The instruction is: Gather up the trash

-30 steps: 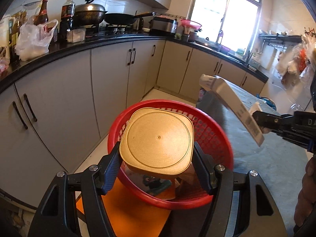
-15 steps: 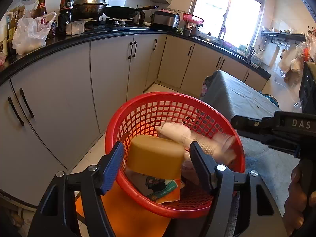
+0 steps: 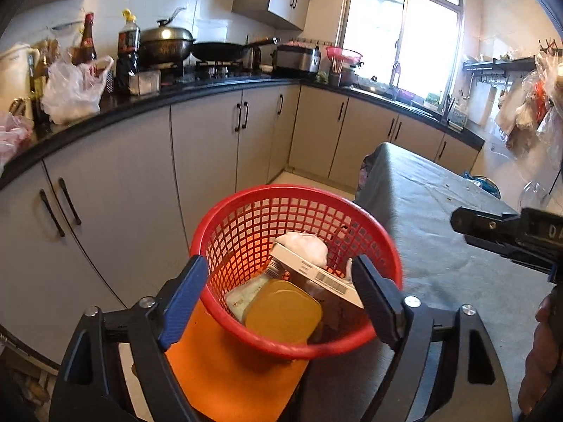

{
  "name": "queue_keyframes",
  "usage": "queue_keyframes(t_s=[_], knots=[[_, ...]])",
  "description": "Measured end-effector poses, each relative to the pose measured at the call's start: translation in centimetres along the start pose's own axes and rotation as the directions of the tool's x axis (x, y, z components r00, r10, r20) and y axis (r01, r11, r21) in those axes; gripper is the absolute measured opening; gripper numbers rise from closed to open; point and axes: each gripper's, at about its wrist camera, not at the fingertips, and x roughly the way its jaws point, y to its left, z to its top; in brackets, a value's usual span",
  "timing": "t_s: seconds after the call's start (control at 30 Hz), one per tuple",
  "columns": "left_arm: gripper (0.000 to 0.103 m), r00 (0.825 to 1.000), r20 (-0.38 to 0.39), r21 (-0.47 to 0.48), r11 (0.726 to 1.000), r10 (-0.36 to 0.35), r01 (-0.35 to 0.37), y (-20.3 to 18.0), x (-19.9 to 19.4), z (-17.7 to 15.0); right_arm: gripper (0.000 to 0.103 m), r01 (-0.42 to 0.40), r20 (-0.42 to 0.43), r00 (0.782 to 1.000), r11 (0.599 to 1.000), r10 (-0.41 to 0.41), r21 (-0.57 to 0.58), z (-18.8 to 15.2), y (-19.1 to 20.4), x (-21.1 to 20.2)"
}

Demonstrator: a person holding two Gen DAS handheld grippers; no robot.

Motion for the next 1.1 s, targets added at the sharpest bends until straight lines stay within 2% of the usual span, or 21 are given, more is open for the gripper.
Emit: queue_keyframes(t_s=[0.13,0.3,0.4,0.53,0.63,0.83,0.93,1.03,1.1], knots=[[0.089,0.999,0.03,0.009,1.0,0.025,-0.025,-1.3,-2.1,-0.6,0.066,0.05,0.05,0.998,0.998,-0.047,-0.049,-1.5,-0.6,-3.2],[0.096,0.996,0.068,0.052,0.996,0.063,-0.066,-3.5,-5.2,-1.7,0.079,0.133,0.119,0.986,0.981,-0.116,-0.144,-4.8,-0.7,-7.5],[0.102,0.991,0.084,0.079,0.991,0.1,-0.107,-4.8,-6.9,-2.6,0.086,0.193,0.17,0.972,0.965,-0.162,-0.18,-7.0,-0.8,-10.4],[0.103,0.982,0.097,0.106,0.98,0.16,-0.171,-5.8,-8.6,-4.2,0.099,0.26,0.242,0.947,0.945,-0.21,-0.198,-9.9,-1.0,-13.8],[0.103,0.976,0.093,0.142,0.968,0.195,-0.207,-6.4,-9.4,-5.4,0.099,0.289,0.254,0.938,0.935,-0.234,-0.204,-11.5,-1.2,-15.0],[0.103,0.966,0.069,0.169,0.952,0.249,-0.257,-6.9,-10.2,-7.3,0.099,0.295,0.237,0.94,0.931,-0.244,-0.213,-12.9,-1.4,-15.5],[0.103,0.968,0.038,0.162,0.955,0.247,-0.25,-6.6,-10.1,-7.7,0.099,0.298,0.239,0.939,0.93,-0.245,-0.216,-13.1,-1.3,-15.6],[0.103,0.963,0.053,0.172,0.947,0.266,-0.271,-6.4,-10.2,-7.8,0.099,0.302,0.241,0.938,0.928,-0.249,-0.218,-13.3,-1.1,-15.6],[0.103,0.965,0.054,0.175,0.949,0.256,-0.262,-6.4,-10.3,-7.8,0.099,0.299,0.238,0.94,0.929,-0.246,-0.22,-13.3,-1.1,-15.6]])
